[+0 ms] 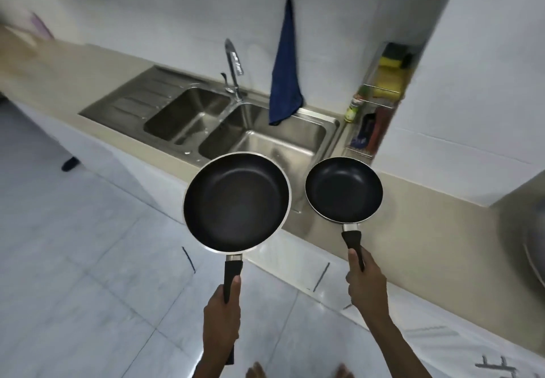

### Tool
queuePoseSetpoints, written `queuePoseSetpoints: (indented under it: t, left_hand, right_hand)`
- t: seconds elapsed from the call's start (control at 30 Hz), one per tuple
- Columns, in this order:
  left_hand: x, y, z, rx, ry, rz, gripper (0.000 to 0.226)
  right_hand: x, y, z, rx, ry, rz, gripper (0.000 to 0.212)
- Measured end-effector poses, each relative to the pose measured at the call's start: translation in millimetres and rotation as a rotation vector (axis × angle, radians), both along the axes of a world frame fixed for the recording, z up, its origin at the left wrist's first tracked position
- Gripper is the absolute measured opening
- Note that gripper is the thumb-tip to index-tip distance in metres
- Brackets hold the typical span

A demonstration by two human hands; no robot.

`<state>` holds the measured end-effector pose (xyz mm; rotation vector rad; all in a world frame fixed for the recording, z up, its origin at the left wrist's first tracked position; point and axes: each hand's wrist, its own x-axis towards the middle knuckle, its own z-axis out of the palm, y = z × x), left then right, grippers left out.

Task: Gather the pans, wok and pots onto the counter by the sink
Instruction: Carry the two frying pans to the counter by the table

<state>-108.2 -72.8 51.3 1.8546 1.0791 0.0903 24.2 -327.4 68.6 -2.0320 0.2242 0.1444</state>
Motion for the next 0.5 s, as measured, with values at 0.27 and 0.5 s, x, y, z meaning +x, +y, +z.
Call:
queuePoseSetpoints:
  t: [0.27, 0.5]
  left_hand:
    - [-64.4, 165.3, 22.1, 0.061, -0.043, 0.169, 0.061]
    - [-77.2, 288.2, 38.4, 0.073, -0.119, 0.333, 0.071]
  right_hand:
    - [-7.0, 185.9, 22.3, 0.102, -0.047, 0.193, 0.037]
    - [9.0, 348.3, 46.1, 0.128, -0.083, 0.406, 0.039]
